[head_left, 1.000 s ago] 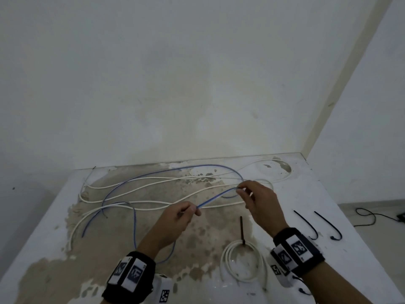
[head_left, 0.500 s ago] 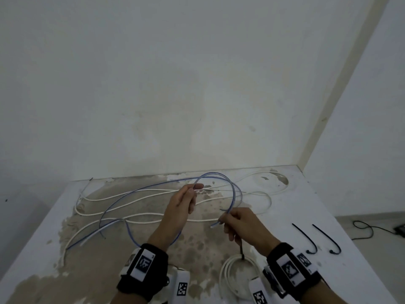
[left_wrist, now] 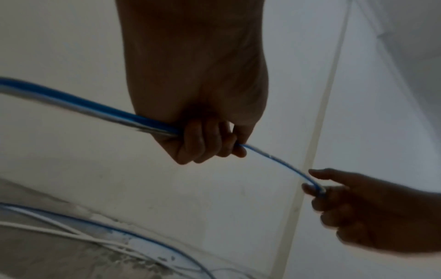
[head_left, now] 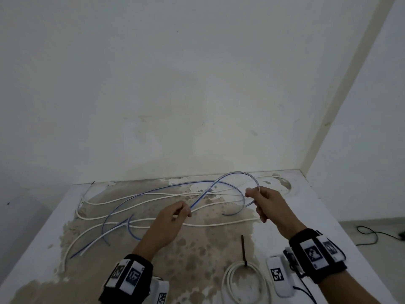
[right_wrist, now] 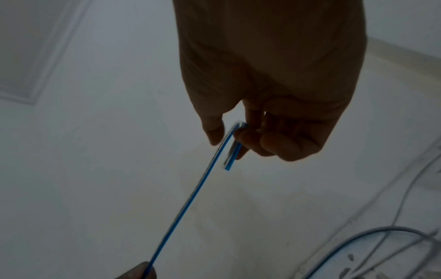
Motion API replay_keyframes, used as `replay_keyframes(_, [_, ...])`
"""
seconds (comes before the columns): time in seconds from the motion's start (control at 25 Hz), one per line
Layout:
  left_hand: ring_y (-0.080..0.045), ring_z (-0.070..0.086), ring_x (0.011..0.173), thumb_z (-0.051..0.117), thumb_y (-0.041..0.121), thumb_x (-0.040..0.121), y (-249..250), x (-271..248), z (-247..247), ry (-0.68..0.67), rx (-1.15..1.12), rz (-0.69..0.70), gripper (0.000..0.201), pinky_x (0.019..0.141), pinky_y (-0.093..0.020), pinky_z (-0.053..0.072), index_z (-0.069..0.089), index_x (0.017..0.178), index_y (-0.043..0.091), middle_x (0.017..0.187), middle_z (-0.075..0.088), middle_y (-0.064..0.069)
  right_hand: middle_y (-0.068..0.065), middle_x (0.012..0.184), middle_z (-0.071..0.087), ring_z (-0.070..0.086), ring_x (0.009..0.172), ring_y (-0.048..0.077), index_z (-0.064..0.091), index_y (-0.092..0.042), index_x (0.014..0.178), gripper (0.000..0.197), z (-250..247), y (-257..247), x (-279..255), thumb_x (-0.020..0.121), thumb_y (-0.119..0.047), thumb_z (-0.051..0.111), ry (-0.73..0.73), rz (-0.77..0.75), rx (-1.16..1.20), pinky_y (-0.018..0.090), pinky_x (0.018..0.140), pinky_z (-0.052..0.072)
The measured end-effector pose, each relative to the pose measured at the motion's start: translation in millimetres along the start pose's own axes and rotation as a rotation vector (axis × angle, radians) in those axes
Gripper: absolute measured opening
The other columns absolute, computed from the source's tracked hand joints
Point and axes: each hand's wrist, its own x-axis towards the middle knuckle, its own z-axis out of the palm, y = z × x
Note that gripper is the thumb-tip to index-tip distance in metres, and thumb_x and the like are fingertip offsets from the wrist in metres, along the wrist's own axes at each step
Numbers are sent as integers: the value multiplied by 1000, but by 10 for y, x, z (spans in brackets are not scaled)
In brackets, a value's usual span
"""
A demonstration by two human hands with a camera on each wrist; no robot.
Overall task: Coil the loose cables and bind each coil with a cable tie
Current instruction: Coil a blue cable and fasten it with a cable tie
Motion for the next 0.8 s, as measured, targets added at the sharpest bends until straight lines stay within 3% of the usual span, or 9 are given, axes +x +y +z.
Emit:
replay_keyframes(0.08, [3, 53, 66, 49, 17, 100, 83, 72, -24, 35, -34, -4, 27, 59, -10, 36, 59, 75, 17, 68, 58, 20, 9, 79, 46, 49, 69, 20, 66, -10, 103, 51, 47, 30, 22, 90, -59, 59, 83, -3, -72, 26, 57, 44])
replay_keyframes(0.12, [-1, 54, 67, 51, 18, 100, 106, 99, -50, 56, -28, 0, 27, 60, -11, 38, 60, 74, 17, 69, 60, 15, 8, 93, 52, 53, 82, 21, 63, -15, 114, 55, 58, 49, 33, 87, -62, 60, 184, -23, -175, 30, 66, 47])
replay_keyframes(0.2, [-11, 54, 68, 54, 24, 98, 130, 124, -102, 68, 30, 32, 25, 62, -16, 40, 60, 74, 21, 71, 61, 3, 8, 122, 46, 50, 107, 24, 51, -23, 138, 59, 66, 95, 7, 88, -51, 66, 398, -134, -397, 37, 84, 47])
replay_keyframes(0.28, [-10, 50, 61, 55, 28, 97, 185, 135, -128, 51, 117, 71, 24, 57, -18, 37, 59, 74, 24, 66, 56, 8, 7, 121, 44, 46, 108, 23, 51, -25, 140, 56, 112, 88, -42, 89, -35, 70, 531, -400, -493, 37, 86, 44])
replay_keyframes(0.4, [-5, 51, 53, 54, 30, 98, 339, 203, -115, 25, 155, 141, 19, 52, -16, 34, 59, 80, 24, 65, 57, 9, -2, 112, 49, 46, 103, 13, 62, -28, 128, 39, 249, 29, -78, 90, -39, 62, 392, -692, -544, 33, 88, 42])
replay_keyframes(0.52, [-7, 64, 54, 51, 26, 99, 459, 232, -80, 24, 72, 174, 12, 57, -26, 47, 53, 88, 24, 74, 63, 5, -8, 112, 59, 57, 104, 8, 63, -29, 124, 29, 344, 14, -50, 97, -35, 57, 122, -676, -450, 28, 89, 45])
replay_keyframes(0.6, [-7, 65, 58, 48, 23, 100, 499, 218, -59, 53, 35, 160, 9, 62, -34, 50, 47, 91, 24, 73, 64, 1, -10, 83, 67, 62, 76, 10, 66, -25, 108, 18, 335, -26, -32, 101, -15, 53, -63, -578, -274, 27, 73, 50])
replay_keyframes(0.68, [-5, 56, 60, 43, 23, 102, 538, 221, -45, 58, -5, 125, 10, 65, -34, 49, 42, 93, 27, 76, 60, -2, -5, 61, 54, 47, 55, 13, 63, -24, 94, 22, 301, -71, 2, 103, -9, 48, -85, -547, -231, 26, 57, 39])
replay_keyframes(0.8, [-7, 44, 68, 39, 18, 104, 706, 318, -87, 31, -214, 90, 15, 72, -32, 42, 49, 97, 26, 90, 51, -2, 9, 65, 55, 42, 56, 25, 61, -28, 87, 21, 218, -225, 70, 103, -20, 50, 0, -573, -233, 31, 56, 33])
